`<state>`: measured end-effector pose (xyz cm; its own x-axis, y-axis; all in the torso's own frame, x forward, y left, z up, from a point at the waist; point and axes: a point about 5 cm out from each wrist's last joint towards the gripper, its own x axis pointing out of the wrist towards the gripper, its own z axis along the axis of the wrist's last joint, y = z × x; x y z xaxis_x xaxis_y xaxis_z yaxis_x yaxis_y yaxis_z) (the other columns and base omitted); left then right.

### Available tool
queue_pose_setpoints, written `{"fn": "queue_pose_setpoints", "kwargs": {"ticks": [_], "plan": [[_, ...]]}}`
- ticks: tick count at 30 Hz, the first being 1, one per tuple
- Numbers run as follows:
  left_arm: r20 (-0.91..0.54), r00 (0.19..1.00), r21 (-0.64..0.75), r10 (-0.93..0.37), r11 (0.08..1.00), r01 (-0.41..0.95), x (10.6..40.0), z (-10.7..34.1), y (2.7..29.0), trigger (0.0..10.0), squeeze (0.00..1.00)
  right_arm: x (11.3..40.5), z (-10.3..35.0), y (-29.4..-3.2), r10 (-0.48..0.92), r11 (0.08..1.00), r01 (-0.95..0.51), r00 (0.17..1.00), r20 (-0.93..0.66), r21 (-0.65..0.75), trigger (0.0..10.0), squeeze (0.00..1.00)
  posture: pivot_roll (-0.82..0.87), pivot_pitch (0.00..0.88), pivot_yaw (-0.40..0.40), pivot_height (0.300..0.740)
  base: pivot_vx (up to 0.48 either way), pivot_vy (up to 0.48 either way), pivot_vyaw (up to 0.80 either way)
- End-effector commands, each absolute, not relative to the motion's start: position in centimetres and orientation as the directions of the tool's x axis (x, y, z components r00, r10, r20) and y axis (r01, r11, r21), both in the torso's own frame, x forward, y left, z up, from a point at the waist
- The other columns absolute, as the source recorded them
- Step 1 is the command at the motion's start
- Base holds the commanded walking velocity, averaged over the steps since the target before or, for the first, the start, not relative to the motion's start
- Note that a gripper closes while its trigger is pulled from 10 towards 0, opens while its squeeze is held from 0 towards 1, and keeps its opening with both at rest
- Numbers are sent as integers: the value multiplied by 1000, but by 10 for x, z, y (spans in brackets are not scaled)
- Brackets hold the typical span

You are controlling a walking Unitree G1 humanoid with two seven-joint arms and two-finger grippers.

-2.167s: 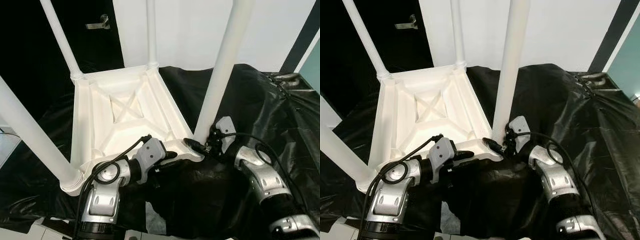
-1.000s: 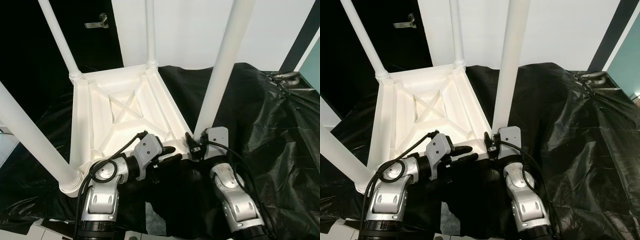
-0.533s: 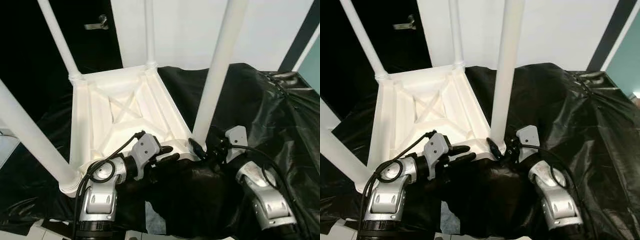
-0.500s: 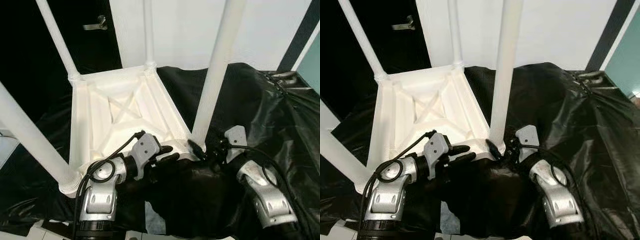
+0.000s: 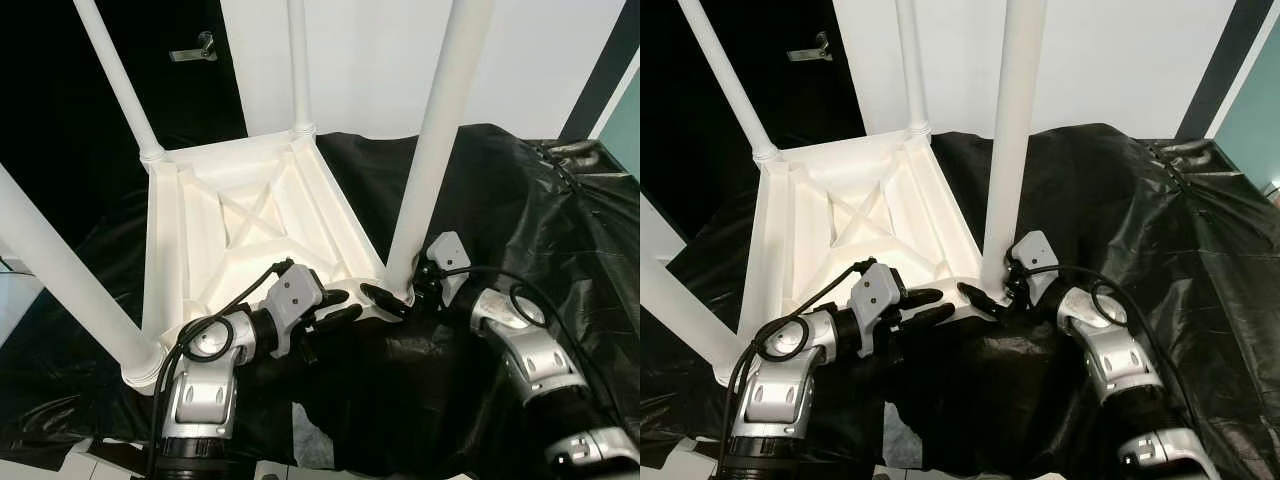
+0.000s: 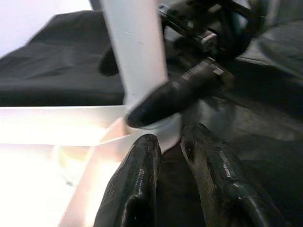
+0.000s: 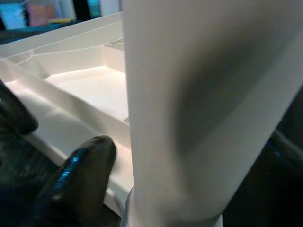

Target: Building children table

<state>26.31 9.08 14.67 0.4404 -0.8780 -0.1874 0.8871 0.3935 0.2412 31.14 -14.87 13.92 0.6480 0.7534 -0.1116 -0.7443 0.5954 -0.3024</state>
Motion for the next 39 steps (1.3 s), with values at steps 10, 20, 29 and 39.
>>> {"fn": "queue_pose_setpoints", "kwargs": {"ticks": [10,20,29,39], "plan": [[-125,615,272,-778,570,776,274,149,91,10000,0,303,135,-149,764,601,-757,638,-94,-258,0,0,-1,0,43,740,0,0,0],[-120,603,272,-789,558,784,275,149,86,10000,0,294,119,-147,524,809,-526,848,-84,-264,0,0,-8,0,38,740,0,0,0],[-126,603,271,-788,557,785,274,147,89,10000,0,280,112,-124,228,953,-231,973,-36,-194,0,0,1,0,32,740,0,0,0],[-128,599,271,-790,553,788,273,146,88,10000,0,271,116,-96,223,963,-220,975,1,-155,10000,0,4,0,29,740,0,0,0]]}}
